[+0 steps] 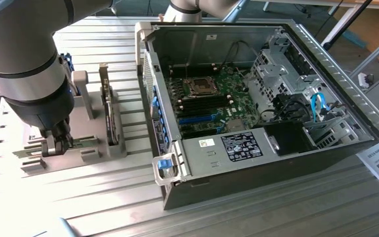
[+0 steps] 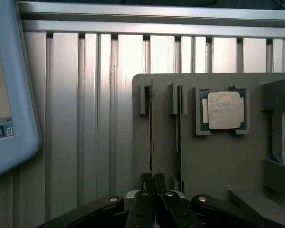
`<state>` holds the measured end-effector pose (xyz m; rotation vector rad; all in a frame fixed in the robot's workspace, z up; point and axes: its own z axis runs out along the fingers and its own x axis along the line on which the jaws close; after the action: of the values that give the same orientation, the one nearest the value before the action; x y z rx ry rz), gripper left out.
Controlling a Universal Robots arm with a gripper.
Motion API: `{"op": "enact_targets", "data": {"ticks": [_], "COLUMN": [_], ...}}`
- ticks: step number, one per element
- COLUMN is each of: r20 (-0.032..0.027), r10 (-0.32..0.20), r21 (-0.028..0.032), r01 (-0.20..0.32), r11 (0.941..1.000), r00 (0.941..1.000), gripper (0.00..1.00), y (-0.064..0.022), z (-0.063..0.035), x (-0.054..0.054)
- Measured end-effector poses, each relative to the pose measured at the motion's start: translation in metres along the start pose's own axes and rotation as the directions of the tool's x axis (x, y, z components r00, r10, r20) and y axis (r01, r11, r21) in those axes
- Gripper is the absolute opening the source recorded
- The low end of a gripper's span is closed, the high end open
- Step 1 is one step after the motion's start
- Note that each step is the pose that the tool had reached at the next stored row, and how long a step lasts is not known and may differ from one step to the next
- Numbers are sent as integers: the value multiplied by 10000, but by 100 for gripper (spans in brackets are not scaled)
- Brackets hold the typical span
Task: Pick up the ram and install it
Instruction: 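Pick up the ram and move it above insertion slot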
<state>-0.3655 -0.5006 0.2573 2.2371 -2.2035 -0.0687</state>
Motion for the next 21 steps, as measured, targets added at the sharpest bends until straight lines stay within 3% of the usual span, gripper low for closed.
{"op": "enact_targets", "data": {"ticks": [13, 21], "r20": [5, 9], "r10": [-2, 0], "r21": [0, 0], "r01": [2, 0], "r11": [10000, 10000], "r00": [10000, 10000], "gripper": [12, 12], "y": [2, 7], "z": [-111, -238], "x": [-3, -7]}}
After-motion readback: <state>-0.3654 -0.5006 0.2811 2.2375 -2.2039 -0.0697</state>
